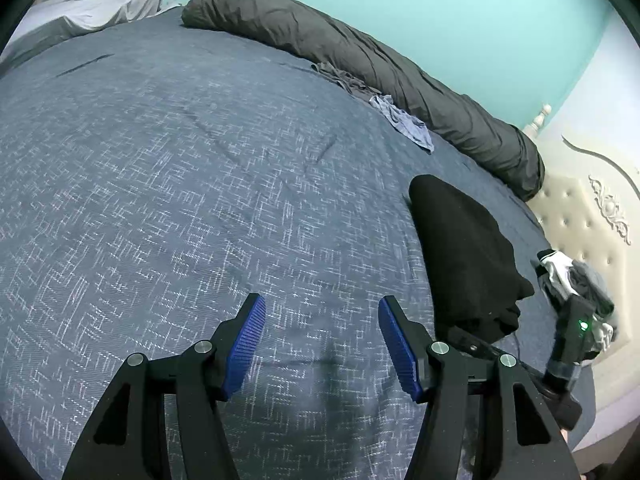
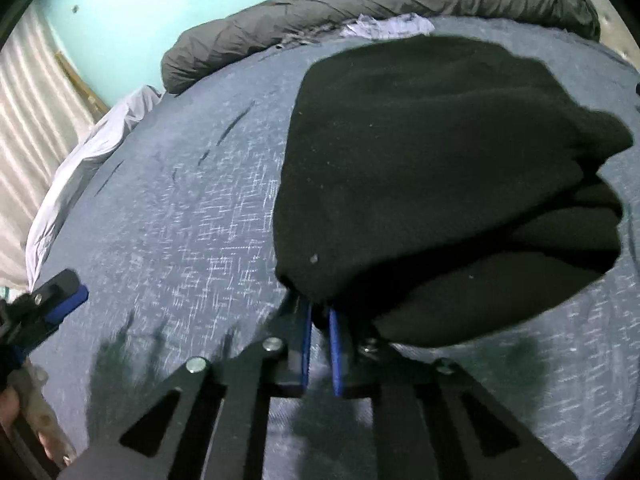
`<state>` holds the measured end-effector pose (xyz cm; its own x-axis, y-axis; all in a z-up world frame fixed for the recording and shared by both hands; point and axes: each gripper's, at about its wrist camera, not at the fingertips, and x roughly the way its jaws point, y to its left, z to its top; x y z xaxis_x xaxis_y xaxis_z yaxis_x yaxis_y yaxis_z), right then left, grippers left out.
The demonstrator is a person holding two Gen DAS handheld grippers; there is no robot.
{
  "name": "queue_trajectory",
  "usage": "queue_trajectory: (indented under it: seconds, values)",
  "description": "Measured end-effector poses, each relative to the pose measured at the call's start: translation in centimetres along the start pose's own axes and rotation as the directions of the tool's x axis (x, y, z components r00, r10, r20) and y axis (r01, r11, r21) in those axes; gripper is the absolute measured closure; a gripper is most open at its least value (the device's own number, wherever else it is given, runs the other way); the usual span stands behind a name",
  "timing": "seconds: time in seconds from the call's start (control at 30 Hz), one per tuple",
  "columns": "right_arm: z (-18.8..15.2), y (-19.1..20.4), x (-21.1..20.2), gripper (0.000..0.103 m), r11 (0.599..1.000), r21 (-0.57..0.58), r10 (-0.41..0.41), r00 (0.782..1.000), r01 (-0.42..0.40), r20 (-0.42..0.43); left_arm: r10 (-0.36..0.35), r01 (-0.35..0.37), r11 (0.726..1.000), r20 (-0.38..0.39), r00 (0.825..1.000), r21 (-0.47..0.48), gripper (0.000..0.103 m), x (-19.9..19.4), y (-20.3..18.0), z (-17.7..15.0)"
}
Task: Fold clothes
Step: 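Close the right gripper on the edge of the folded black sweater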
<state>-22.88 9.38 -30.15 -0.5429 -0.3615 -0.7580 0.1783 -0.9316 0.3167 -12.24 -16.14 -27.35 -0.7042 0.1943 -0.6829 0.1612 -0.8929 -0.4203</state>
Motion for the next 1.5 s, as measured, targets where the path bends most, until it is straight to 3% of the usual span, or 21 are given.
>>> queue_trajectory:
  seconds: [0.4,0.67,0.97,1.17,1.33,1.5]
  values:
    - [-3.1,-4.3,-7.4,0.098,0.999,0.025,0.021,0.999,-0.022,0.042,-0.017,0.017,0.999,0.0,1.0,0.029,0.04,-0.4,-1.6,-0.8]
    - [-4.6,-10.9,-12.6,0.098,0.993,0.117,-0.03,0.998,0.024,0.052,-0.041,0.041,0.998,-0.008,0.999,0.047,0.04,0.0,-3.7,-1.2]
    - [-4.7,-19.3,-17.1,0.098,0.964,0.251,-0.112,0.991,0.089,0.079,-0.093,0.098,0.988,-0.053,0.994,0.117,0.04,2.1,-9.3,-2.0]
    - [-4.5,-23.2,-18.0,0.098,0.952,0.269,-0.159,0.986,0.144,0.038,-0.155,0.175,0.971,-0.128,0.98,0.163,0.04,4.4,-13.4,-3.2]
    - [-4.4,-24.4,-17.4,0.095,0.953,0.273,-0.121,0.991,0.13,-0.048,-0.176,0.212,0.954,-0.175,0.969,0.213,0.04,6.0,-16.6,-4.5]
    - [-3.8,-24.8,-20.8,0.094,0.941,0.285,-0.196,0.98,0.183,0.019,-0.18,0.228,0.942,-0.202,0.963,0.245,0.04,7.4,-18.9,-5.3]
